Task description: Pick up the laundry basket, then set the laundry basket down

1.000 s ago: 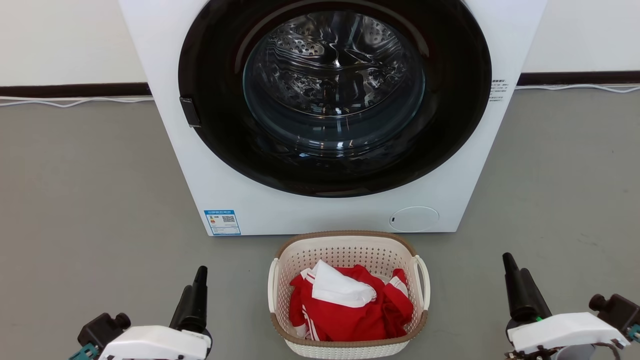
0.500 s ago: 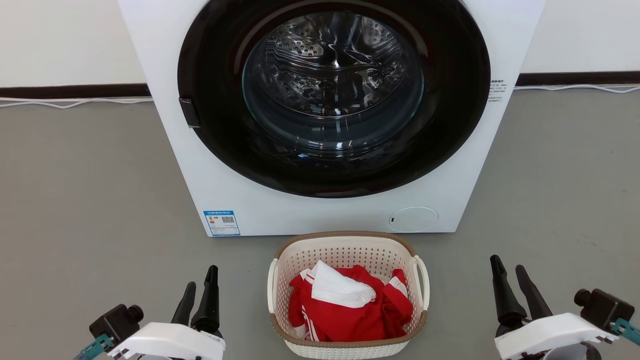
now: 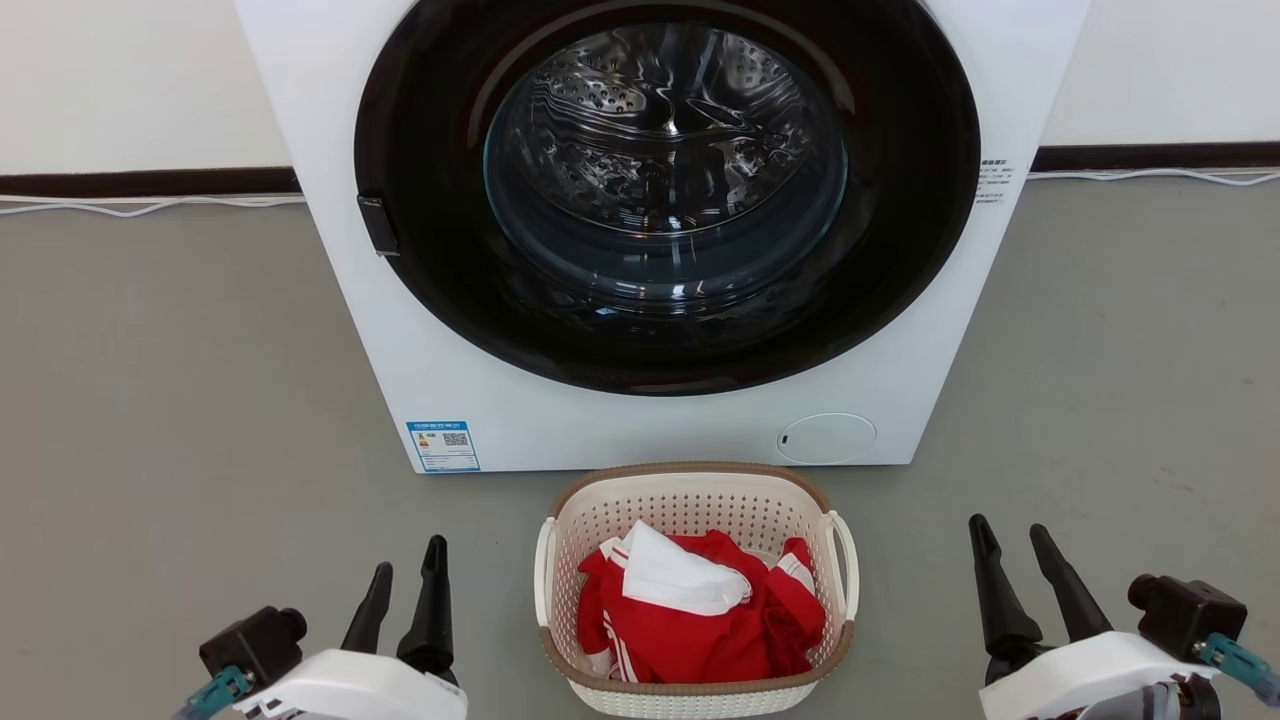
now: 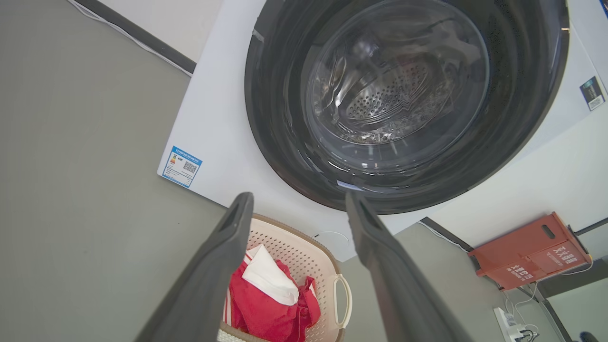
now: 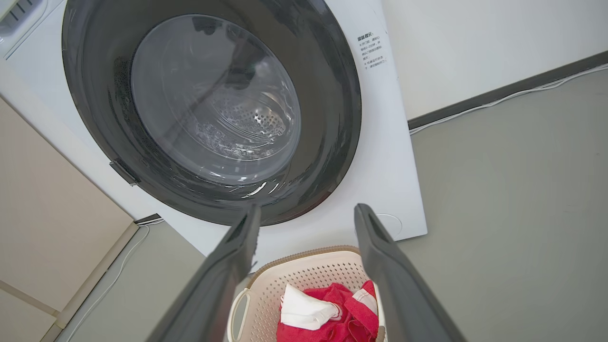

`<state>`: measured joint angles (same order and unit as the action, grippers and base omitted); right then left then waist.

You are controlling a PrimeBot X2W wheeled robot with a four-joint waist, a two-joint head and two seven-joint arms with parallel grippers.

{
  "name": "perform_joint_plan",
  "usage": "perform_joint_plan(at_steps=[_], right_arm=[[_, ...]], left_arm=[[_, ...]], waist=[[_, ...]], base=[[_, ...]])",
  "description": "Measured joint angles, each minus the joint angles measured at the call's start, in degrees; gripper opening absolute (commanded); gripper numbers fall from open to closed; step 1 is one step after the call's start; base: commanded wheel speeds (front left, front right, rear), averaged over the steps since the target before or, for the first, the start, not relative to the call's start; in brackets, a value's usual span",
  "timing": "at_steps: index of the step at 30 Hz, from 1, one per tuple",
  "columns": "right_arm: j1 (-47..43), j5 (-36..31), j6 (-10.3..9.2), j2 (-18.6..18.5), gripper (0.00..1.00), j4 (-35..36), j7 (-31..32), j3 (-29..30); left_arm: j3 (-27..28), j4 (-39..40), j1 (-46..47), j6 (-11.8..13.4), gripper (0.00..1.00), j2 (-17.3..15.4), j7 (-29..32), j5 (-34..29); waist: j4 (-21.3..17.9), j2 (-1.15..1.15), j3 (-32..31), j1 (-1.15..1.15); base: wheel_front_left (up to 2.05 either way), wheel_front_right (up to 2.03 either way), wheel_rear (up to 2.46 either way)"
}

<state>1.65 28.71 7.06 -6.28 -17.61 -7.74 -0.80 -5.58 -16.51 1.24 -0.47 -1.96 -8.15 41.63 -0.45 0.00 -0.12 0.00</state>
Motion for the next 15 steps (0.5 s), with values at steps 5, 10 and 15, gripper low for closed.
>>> perform_joint_plan(at_steps=[5,10,15], right_arm=[[0.04,-3.41,0.0,-0.16,1.0,-0.12,-0.69,-0.43],[0.58,-6.57,0.01,-0.35,1.0,-0.12,-1.72,-0.86],[0.71,-9.7,0.01,-0.55,1.0,-0.14,-2.44,-0.99]], left_arm=[[-0.58,-0.03,-0.62,0.27,1.0,-0.08,-0.64,-3.2],[-1.14,-0.03,-0.63,0.73,1.0,-0.14,-1.55,-6.54],[-1.76,-0.03,-0.63,1.1,1.0,-0.19,-2.47,-9.68]], waist=[[-0.01,0.0,0.01,0.0],[-0.06,0.0,0.06,0.0],[-0.04,0.0,0.08,0.0]], base=[[0.0,0.0,0.0],[0.0,0.0,0.0],[0.0,0.0,0.0]])
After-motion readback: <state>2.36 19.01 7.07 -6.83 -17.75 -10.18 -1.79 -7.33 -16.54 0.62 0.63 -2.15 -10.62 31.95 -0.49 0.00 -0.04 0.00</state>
